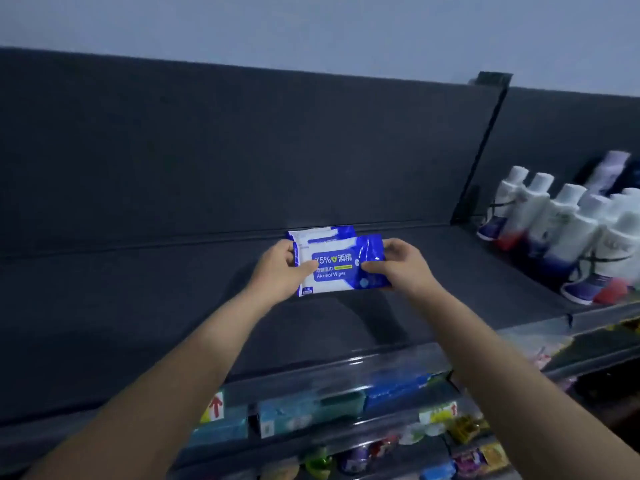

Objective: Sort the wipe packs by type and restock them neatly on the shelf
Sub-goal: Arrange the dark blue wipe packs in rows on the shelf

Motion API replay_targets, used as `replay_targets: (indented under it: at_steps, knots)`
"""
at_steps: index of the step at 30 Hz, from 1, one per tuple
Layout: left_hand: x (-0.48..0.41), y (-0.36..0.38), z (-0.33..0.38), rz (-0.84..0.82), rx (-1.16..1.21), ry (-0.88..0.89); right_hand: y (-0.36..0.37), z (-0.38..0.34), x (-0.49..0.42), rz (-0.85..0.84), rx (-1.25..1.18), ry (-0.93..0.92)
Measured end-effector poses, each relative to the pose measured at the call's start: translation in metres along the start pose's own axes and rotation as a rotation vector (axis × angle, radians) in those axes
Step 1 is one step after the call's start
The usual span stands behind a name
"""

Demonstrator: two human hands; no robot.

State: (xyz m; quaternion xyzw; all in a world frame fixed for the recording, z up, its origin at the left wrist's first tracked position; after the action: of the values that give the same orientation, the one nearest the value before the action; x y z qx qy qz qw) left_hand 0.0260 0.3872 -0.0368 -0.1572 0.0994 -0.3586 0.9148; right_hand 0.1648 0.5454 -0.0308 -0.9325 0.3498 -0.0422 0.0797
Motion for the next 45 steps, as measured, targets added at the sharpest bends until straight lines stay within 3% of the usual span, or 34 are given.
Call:
replay_targets:
  at_steps: [5, 9, 15, 19, 23, 32, 38, 41, 45]
  knots:
    - [-0.059, 0.008, -0.021, 0.12, -0.148, -0.081, 0.005, 0.014, -0.087, -0.138, 0.171, -0.081]
    - [-0.081, 0.011, -0.027, 0.168, -0.285, -0.011, 0.012, 0.021, -0.12, -0.118, 0.594, -0.271]
    - [-0.08, 0.012, -0.022, 0.13, -0.447, 0.13, 0.029, 0.022, -0.129, -0.177, 0.599, -0.476]
    - [-0.078, 0.023, -0.014, 0.118, -0.589, 0.175, 0.038, 0.022, -0.127, -0.183, 0.693, -0.519]
    - [-0.08, 0.025, -0.013, 0.124, -0.752, 0.185, 0.036, 0.024, -0.13, -0.19, 0.681, -0.482]
    - [-0.082, 0.023, -0.004, 0.17, -0.878, 0.233, 0.02, 0.015, -0.137, -0.126, 0.742, -0.481]
    - [-0.068, 0.026, 0.035, 0.208, -0.928, 0.369, 0.01, 0.004, -0.114, -0.123, 0.872, -0.305]
    - [-0.049, 0.032, 0.064, 0.211, -0.913, 0.447, 0.006, -0.024, -0.065, 0.015, 1.015, -0.313]
    - [-0.005, 0.062, 0.092, 0.054, -0.837, 0.62, -0.023, -0.047, 0.03, 0.295, 1.215, -0.24]
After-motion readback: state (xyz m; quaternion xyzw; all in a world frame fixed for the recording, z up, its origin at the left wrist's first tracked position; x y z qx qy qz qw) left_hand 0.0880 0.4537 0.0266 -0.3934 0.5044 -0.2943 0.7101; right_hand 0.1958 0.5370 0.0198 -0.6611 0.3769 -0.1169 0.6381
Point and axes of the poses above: each hand's wrist, its own x-axis away from the middle knuckle, its own y-axis out of the palm, z = x × y, the point moved 10 cm from there along -x, towards the middle knuckle, and after that the axes turned 4 degrees about -z, right-handed, at the moved point
